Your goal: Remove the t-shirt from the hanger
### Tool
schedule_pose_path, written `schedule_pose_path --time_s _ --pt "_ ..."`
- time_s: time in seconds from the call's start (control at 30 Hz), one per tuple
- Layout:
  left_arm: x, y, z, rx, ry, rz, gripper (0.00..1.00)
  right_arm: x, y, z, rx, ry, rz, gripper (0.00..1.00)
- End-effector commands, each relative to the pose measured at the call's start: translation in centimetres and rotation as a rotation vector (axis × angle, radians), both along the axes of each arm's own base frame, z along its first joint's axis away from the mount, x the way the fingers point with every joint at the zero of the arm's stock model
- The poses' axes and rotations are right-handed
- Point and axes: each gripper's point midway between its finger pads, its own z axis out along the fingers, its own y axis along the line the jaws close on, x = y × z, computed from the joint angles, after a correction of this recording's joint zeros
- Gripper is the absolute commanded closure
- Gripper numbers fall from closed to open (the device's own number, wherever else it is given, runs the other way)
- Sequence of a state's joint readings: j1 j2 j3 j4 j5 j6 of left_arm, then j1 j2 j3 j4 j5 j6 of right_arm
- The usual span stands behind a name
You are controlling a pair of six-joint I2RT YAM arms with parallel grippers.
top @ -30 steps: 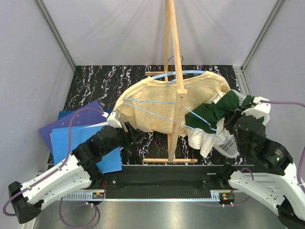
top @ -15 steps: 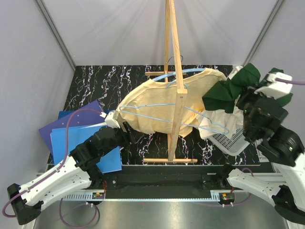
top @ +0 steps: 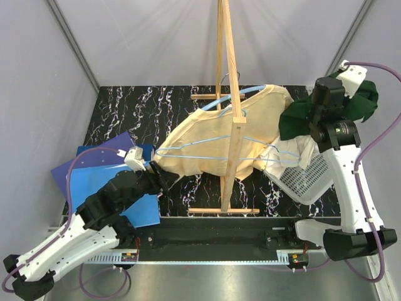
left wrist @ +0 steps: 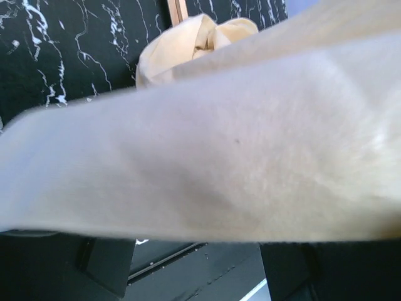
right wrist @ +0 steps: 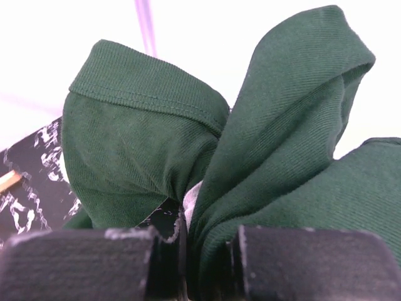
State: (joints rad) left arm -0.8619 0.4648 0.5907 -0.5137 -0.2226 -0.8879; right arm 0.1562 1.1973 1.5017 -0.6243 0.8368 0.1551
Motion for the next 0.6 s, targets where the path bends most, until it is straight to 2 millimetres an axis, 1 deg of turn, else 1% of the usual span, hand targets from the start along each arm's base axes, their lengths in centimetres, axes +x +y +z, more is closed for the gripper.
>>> schedule_pose_path --time_s 0.0,0.03,0.07,0.1,0.13,0.17,0.23,0.3,0.33,0.37,0.4,0.43,0.5,0.53,0.57 --pt "0.2 1.8 2.5 -0.007 -0.065 0.06 0.28 -1.0 -2.3 0.7 0.119 -0.143 -0.111 1.0" --pt "0.2 2.1 2.8 -0.014 -0.072 0.068 0.28 -1.2 -2.6 -0.5 0.115 -0.12 -0.135 1.0" --pt "0.1 2.2 2.8 -0.014 -0.072 0.069 0.28 -1.5 -2.9 -0.7 0.115 -0.129 -0.155 1.0" --pt "0.1 2.4 2.8 -0.012 -0.07 0.074 0.28 -1.9 -3.5 -1.0 0.101 -0.125 -0.191 1.0" --pt "0.1 2.6 2.6 -0.013 -0.068 0.086 0.28 -1.9 -3.9 -2.0 0.095 -0.109 -0.207 1.0" --pt "0.1 2.8 2.7 -0.02 -0.071 0.094 0.28 -1.9 -4.4 -2.3 0.096 -0.109 -0.223 1.0" --pt "0.1 3.0 2.7 -0.027 -0.073 0.103 0.28 -2.2 -5.7 -3.5 0.12 -0.101 -0.263 1.0" --pt "-0.1 3.2 3.0 -0.028 -0.078 0.105 0.28 -2.4 -6.2 -4.2 0.161 -0.13 -0.285 1.0" --pt "-0.1 3.3 3.1 -0.028 -0.078 0.109 0.28 -2.4 -6.1 -5.3 0.173 -0.121 -0.294 1.0" --pt "-0.2 3.5 3.2 -0.032 -0.082 0.113 0.28 -2.5 -6.1 -5.7 0.184 -0.124 -0.297 1.0" --pt "-0.1 3.8 3.2 -0.03 -0.084 0.123 0.28 -2.3 -5.8 -6.3 0.21 -0.131 -0.292 0.97" --pt "-0.2 3.9 3.3 -0.033 -0.09 0.126 0.27 -2.4 -5.7 -7.5 0.22 -0.115 -0.301 0.94" --pt "-0.2 4.3 3.6 -0.034 -0.102 0.139 0.27 -2.3 -5.3 -8.7 0.237 -0.085 -0.279 0.92" --pt "-0.2 4.5 3.7 -0.034 -0.108 0.143 0.26 -2.4 -5.2 -9.7 0.241 -0.067 -0.279 0.89" --pt "-0.2 4.6 3.9 -0.031 -0.112 0.144 0.26 -2.6 -5.1 -10.0 0.246 -0.063 -0.274 0.84"
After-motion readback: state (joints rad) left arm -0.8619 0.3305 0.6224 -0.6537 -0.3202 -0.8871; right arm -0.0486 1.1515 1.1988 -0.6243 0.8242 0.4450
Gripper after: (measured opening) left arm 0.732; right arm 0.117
